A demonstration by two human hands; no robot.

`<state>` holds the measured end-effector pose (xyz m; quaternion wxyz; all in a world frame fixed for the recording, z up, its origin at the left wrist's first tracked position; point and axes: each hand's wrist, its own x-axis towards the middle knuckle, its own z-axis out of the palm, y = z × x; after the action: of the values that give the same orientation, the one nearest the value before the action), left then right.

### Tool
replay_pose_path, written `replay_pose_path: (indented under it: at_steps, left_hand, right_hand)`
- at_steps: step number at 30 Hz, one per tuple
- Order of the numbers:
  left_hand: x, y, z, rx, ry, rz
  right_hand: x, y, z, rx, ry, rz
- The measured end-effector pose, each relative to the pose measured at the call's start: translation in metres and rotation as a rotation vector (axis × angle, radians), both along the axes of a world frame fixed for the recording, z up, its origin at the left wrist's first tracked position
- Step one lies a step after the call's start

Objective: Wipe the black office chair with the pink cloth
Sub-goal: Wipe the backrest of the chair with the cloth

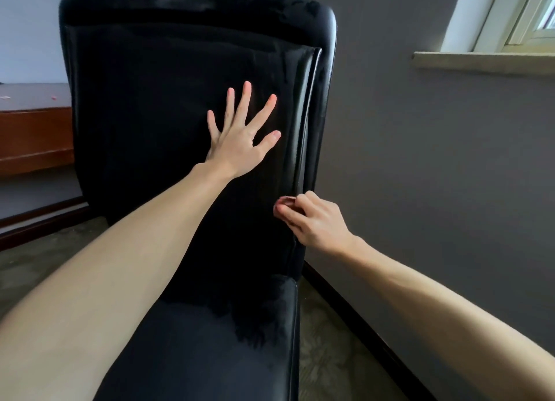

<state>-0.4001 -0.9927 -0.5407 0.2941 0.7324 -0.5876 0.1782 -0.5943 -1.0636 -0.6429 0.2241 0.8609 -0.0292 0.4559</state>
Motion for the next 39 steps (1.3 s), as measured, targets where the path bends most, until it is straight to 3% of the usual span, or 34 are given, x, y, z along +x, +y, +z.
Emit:
replay_pose_path:
  at_steps: [3,7,10,13,17,20,23,27,31,39]
  left_hand:
    - [0.001,0.007,-0.002,0.013,0.008,-0.005]
    - [0.006,0.016,-0.004,0.047,-0.019,-0.017]
    - [0.007,0.018,-0.003,0.069,-0.012,-0.023]
    - [0.006,0.017,-0.002,0.070,-0.007,-0.026]
    - [0.007,0.016,-0.001,0.078,-0.003,-0.038]
    - [0.009,0.021,0.004,0.072,-0.004,-0.044]
    - [0.010,0.024,0.011,-0.016,-0.030,-0.011]
    - [0.001,0.011,0.018,-0.008,0.097,0.004]
    - [-0.002,0.005,0.017,0.028,0.092,0.013]
    - [-0.006,0.002,0.014,0.042,0.067,0.031]
  right_hand:
    - [0.003,0.000,0.027,-0.062,-0.011,-0.022]
    - [0.014,0.003,0.044,0.029,-0.116,-0.063]
    - [0.010,0.008,0.005,0.126,0.027,-0.034]
    - [0.002,0.007,-0.003,0.058,0.093,-0.005]
    - [0.017,0.000,0.050,0.059,-0.113,-0.070]
    - [0.035,-0.016,0.104,0.275,-0.377,-0.121]
    - [0.043,-0.025,0.122,0.390,-0.490,-0.081]
    - [0.034,-0.015,0.067,0.397,-0.461,0.011]
    - [0.018,-0.010,0.025,0.324,-0.334,0.024]
    - [0.034,-0.034,0.129,0.220,-0.445,-0.064]
